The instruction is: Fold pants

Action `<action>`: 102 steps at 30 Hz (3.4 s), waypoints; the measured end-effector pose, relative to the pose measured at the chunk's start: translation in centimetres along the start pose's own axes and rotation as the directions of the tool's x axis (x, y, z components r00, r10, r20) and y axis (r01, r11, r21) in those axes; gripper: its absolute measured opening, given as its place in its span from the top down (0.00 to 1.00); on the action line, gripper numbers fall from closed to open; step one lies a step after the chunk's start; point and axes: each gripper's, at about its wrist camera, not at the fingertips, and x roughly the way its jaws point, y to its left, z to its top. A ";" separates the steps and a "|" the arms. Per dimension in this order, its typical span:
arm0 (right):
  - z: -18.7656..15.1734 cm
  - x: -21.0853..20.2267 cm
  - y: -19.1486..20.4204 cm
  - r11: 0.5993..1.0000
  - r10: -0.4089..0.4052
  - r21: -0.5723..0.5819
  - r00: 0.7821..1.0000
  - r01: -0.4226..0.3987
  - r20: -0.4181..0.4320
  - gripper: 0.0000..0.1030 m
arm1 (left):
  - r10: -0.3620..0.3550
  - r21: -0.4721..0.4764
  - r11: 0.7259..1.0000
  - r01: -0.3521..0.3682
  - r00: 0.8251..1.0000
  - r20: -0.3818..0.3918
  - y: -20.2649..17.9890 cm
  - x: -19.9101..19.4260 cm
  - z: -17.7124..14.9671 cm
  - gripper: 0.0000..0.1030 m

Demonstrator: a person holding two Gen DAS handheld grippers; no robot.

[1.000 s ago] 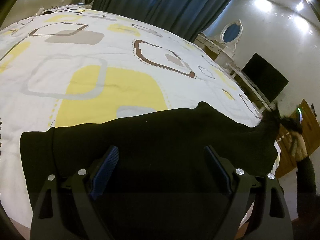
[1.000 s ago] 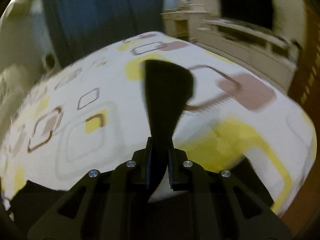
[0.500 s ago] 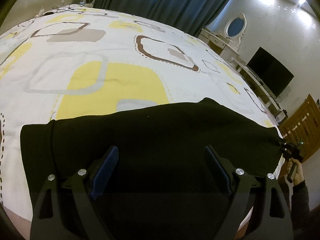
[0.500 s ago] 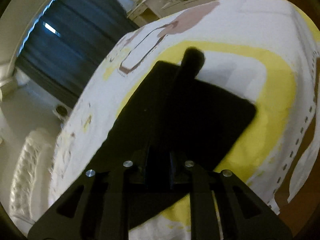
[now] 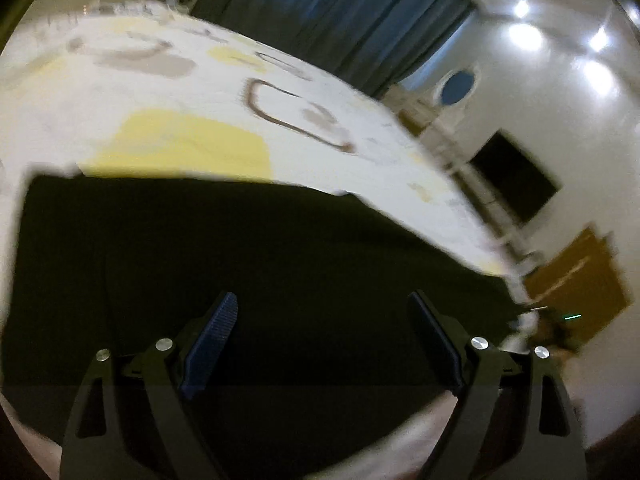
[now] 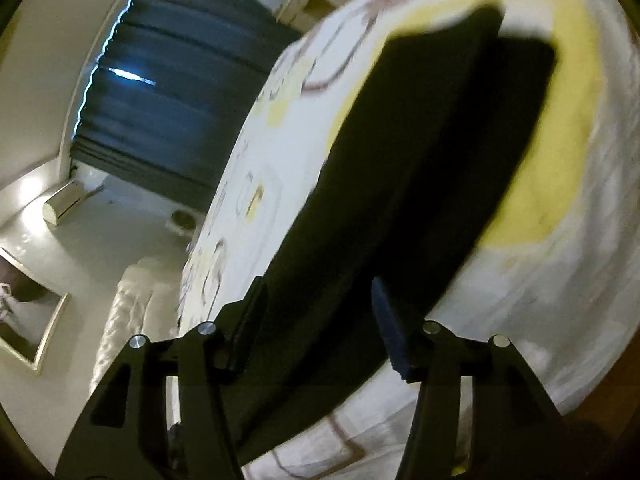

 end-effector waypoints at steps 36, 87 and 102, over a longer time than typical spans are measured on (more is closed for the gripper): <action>-1.2 -0.3 0.5 1.000 0.008 -0.027 1.000 -0.008 0.007 0.45 | -0.096 -0.580 0.812 0.070 0.995 -0.013 -10.6 6.3 -6.5 0.17; -3.3 -1.4 0.2 0.991 0.092 -0.099 0.995 -0.095 -0.031 0.91 | -0.045 -0.641 0.766 0.048 0.999 0.020 -7.7 8.0 -8.1 0.93; -2.0 -5.3 -2.5 0.998 0.043 -0.053 0.997 -0.039 0.069 0.96 | -0.038 -0.614 0.789 0.027 0.999 -0.005 -7.9 7.9 -8.3 0.93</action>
